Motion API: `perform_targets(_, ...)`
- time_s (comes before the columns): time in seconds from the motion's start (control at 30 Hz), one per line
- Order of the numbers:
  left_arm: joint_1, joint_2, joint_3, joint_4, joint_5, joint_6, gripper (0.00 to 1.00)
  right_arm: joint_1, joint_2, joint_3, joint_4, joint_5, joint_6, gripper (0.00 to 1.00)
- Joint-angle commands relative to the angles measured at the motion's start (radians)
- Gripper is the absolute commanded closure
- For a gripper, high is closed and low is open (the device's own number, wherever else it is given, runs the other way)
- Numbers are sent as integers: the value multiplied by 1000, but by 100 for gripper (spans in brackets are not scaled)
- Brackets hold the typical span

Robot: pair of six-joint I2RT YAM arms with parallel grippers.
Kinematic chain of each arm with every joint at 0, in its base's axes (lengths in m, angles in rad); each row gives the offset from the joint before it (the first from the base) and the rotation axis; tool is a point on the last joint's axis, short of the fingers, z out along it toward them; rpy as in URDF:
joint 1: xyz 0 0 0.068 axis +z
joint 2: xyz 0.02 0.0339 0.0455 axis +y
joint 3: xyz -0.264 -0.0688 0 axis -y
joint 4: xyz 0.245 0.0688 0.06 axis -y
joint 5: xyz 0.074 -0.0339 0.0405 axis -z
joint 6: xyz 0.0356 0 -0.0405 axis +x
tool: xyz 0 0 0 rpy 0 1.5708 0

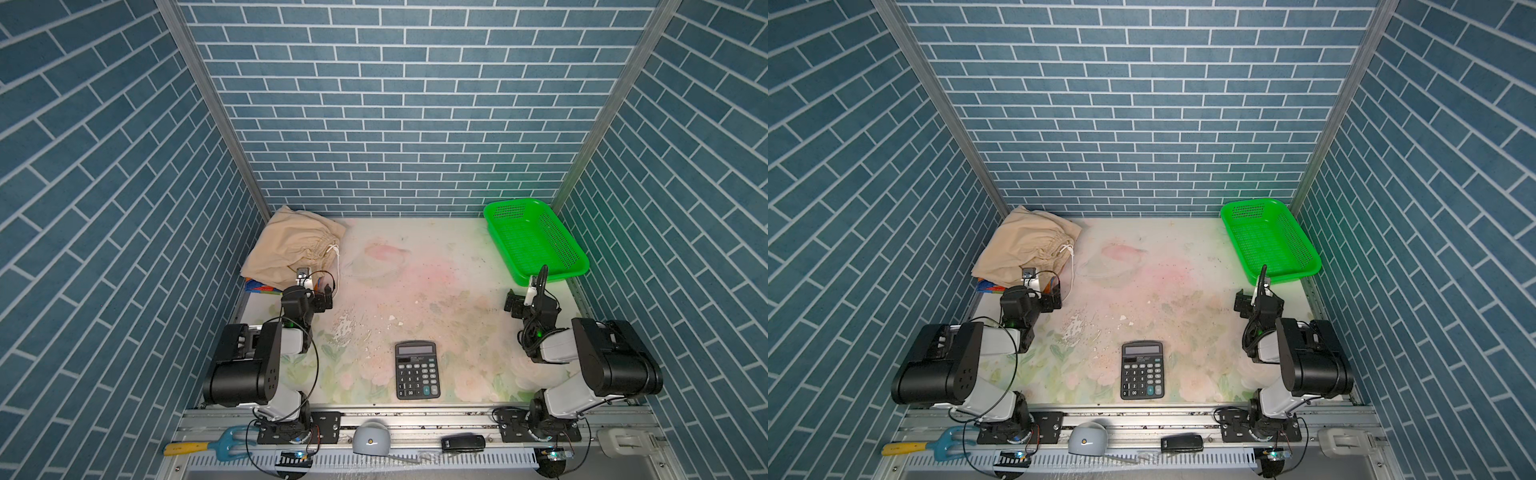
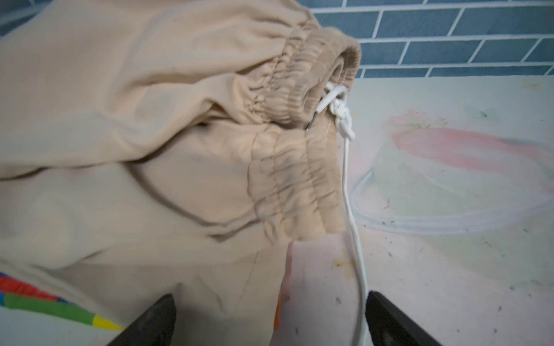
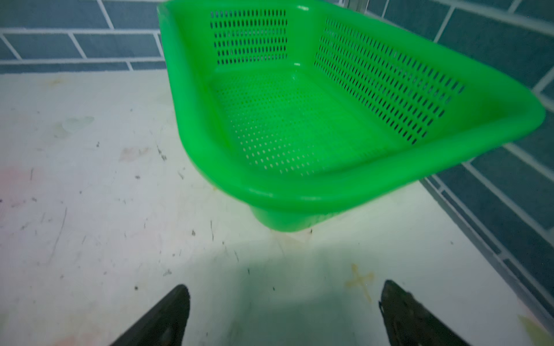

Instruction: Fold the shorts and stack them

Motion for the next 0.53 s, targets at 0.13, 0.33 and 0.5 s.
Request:
perform_targets(0.13, -18, -5, 24, 11, 16, 37, 0, -11, -17, 76, -69, 30, 7, 1)
perform_targets(0.33, -18, -2, 21, 16, 16, 37, 0, -19, -12, 113, -136, 2, 13, 1)
perform_targets(0.5, -18, -3, 22, 13, 16, 37, 0, -19, -15, 102, -119, 6, 9, 1)
